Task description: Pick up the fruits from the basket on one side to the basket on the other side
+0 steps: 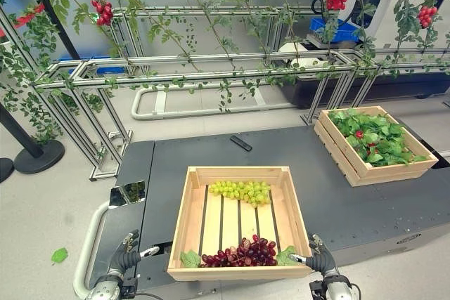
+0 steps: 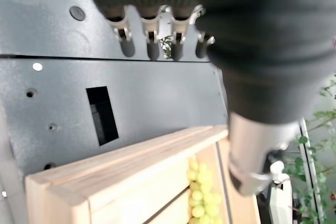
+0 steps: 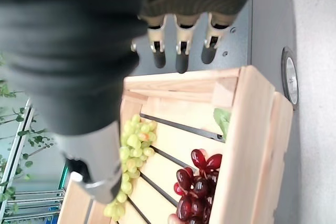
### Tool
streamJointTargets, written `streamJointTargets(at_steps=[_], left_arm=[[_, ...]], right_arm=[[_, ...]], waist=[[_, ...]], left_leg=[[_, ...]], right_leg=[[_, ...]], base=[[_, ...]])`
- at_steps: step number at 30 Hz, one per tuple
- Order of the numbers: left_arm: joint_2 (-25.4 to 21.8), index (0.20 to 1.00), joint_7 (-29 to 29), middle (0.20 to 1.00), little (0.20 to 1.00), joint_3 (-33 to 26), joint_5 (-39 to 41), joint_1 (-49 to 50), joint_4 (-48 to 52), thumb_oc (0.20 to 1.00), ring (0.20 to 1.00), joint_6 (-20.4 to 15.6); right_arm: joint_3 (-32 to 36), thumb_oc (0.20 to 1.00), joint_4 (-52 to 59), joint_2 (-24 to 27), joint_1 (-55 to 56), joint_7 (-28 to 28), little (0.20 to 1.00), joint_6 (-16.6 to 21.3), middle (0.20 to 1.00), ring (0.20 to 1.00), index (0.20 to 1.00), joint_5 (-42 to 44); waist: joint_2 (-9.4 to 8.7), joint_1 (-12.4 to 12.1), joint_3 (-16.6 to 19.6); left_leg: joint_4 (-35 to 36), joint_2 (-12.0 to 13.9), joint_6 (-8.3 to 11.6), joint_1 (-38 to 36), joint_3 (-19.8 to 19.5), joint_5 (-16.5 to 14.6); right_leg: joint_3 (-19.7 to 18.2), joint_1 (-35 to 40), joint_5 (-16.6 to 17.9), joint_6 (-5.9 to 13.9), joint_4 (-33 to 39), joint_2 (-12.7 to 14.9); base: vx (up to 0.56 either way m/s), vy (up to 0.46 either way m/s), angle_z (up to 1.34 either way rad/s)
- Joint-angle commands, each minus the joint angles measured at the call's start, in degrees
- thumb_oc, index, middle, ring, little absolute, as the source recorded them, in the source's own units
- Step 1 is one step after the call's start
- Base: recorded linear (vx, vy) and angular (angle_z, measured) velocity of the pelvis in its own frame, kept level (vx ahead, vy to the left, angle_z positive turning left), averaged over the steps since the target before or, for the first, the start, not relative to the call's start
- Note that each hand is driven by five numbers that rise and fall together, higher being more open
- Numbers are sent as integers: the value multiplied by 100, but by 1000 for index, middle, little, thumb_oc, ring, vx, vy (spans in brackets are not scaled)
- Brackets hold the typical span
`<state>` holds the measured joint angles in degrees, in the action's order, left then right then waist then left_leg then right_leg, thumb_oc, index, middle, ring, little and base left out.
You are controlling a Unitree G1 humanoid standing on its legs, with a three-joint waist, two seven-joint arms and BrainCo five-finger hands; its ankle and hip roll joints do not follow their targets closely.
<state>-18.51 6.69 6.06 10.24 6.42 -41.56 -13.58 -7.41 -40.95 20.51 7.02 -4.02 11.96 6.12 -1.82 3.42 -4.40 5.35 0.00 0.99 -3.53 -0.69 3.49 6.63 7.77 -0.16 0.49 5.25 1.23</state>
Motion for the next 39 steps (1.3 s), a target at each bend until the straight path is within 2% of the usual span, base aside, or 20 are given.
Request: streamJointTargets(at_steps=[1,29,34,39], left_arm=[[-93,1000,14,1000,1000,76,59,-299,243,1000,1000,-248],[-125,1000,-2,1000,1000,57,52,-286,282,1000,1000,-218],[-222,1000,-42,1000,1000,-14,30,-282,454,1000,1000,-204],[-519,1000,-72,1000,1000,-133,204,-415,790,1000,1000,-308]], right_arm=[[94,1000,75,195,-264,-68,1000,80,1000,1000,1000,-108],[224,1000,307,244,-251,-88,1000,84,1000,1000,1000,-31],[377,1000,757,470,-273,34,1000,59,1000,1000,1000,86],[393,1000,1534,1884,-901,217,1000,19,1000,1000,1000,-527]], waist=[[-74,-129,-24],[-114,-110,7],[-163,-128,-64],[-294,-240,-308]], left_leg=[[-267,249,182,-169,136,-651],[-251,294,199,-241,144,-659],[-252,303,213,-168,124,-635],[-343,301,235,173,67,-585]], right_leg=[[-9,-184,-300,682,-219,433],[-3,-132,-350,655,-233,386],[34,-203,-338,661,-255,393],[51,-530,-293,675,-359,405]], base=[[0,0,0],[0,0,0],[-9,-2,0],[-52,-14,2]])
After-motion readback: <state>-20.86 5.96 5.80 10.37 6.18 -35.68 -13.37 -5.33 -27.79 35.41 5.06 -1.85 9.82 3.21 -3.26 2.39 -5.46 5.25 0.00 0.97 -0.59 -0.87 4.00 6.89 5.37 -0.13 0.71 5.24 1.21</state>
